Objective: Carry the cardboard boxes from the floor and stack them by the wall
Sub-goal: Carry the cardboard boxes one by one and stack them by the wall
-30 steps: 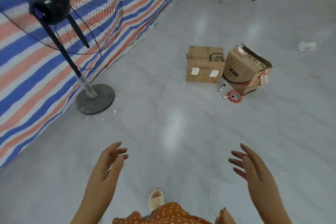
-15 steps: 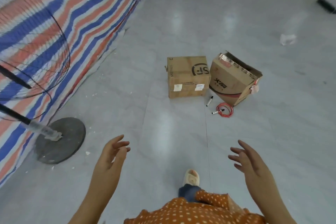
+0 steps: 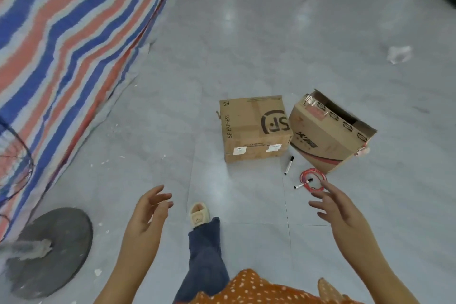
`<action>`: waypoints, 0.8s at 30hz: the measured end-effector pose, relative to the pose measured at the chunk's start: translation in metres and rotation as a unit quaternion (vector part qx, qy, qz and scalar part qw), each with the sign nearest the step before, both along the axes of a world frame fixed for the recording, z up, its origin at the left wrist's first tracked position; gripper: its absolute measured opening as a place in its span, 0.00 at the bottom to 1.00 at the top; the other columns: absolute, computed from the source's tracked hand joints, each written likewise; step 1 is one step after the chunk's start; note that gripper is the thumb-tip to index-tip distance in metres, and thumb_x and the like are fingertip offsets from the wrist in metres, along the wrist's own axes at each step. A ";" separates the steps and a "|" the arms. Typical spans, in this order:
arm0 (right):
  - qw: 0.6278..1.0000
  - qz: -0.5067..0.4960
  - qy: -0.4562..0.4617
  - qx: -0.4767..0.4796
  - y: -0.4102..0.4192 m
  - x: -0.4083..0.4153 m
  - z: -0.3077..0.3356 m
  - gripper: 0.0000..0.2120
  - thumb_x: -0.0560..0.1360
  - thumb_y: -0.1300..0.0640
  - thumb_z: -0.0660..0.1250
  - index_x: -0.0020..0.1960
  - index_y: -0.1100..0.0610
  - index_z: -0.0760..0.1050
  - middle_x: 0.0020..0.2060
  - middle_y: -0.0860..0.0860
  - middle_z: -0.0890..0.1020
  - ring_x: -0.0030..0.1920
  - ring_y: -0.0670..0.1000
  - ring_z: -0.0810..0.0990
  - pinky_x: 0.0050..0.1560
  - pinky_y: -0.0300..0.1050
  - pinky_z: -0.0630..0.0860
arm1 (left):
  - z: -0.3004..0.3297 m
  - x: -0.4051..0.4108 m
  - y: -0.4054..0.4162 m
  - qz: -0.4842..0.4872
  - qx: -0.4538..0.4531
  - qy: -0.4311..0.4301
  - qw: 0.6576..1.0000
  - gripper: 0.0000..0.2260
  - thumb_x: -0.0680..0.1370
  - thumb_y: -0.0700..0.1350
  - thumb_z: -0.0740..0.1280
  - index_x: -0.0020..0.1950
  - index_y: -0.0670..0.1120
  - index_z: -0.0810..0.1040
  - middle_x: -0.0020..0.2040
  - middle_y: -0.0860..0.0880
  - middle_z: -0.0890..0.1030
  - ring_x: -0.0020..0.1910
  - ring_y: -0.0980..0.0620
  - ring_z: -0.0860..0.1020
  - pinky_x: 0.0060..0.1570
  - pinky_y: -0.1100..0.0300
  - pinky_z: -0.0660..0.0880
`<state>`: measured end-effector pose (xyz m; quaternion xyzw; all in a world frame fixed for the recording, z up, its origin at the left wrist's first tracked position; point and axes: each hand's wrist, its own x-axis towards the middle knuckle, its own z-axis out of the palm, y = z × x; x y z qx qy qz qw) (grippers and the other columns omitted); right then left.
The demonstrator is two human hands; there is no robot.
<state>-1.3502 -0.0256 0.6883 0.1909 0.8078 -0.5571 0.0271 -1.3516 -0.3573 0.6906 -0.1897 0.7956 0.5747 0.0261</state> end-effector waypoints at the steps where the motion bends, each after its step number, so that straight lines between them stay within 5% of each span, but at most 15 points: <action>1: 1.000 -0.020 0.001 -0.009 -0.010 -0.022 -0.010 0.14 0.81 0.55 0.57 0.58 0.36 0.70 0.50 0.38 0.82 0.51 0.41 0.82 0.58 0.51 0.75 | -0.007 -0.032 -0.011 -0.014 0.002 -0.003 1.000 0.11 0.77 0.55 0.58 0.58 0.63 0.71 0.55 0.59 0.78 0.53 0.61 0.79 0.58 0.55 0.73; 7: 0.995 -0.084 -0.031 -0.050 -0.075 -0.127 -0.019 0.12 0.81 0.52 0.56 0.61 0.41 0.70 0.53 0.40 0.81 0.53 0.45 0.81 0.57 0.47 0.75 | 0.006 -0.212 -0.061 -0.100 -0.015 0.008 0.995 0.09 0.78 0.54 0.60 0.57 0.64 0.73 0.55 0.59 0.79 0.55 0.59 0.78 0.57 0.57 0.73; 11: 0.995 -0.069 -0.063 -0.039 -0.103 -0.200 -0.028 0.13 0.81 0.50 0.55 0.63 0.40 0.67 0.54 0.38 0.79 0.53 0.41 0.80 0.59 0.46 0.73 | 0.002 -0.333 -0.079 -0.140 -0.028 -0.001 0.990 0.09 0.81 0.45 0.61 0.58 0.58 0.74 0.55 0.54 0.79 0.58 0.51 0.78 0.62 0.47 0.73; 19: 0.974 -0.099 -0.169 -0.113 -0.106 -0.313 -0.121 0.12 0.81 0.57 0.56 0.63 0.47 0.65 0.53 0.45 0.77 0.48 0.42 0.79 0.44 0.29 0.76 | -0.092 -0.486 -0.028 -0.249 -0.069 -0.092 0.962 0.09 0.81 0.49 0.60 0.60 0.56 0.73 0.58 0.50 0.78 0.60 0.50 0.76 0.63 0.47 0.72; 24: 0.889 -0.239 -0.264 -0.288 -0.102 -0.389 -0.227 0.11 0.82 0.56 0.57 0.63 0.55 0.70 0.54 0.53 0.78 0.47 0.49 0.80 0.41 0.37 0.78 | -0.205 -0.568 0.016 -0.296 -0.127 -0.182 0.929 0.14 0.81 0.50 0.60 0.66 0.51 0.71 0.60 0.49 0.76 0.58 0.51 0.75 0.54 0.58 0.71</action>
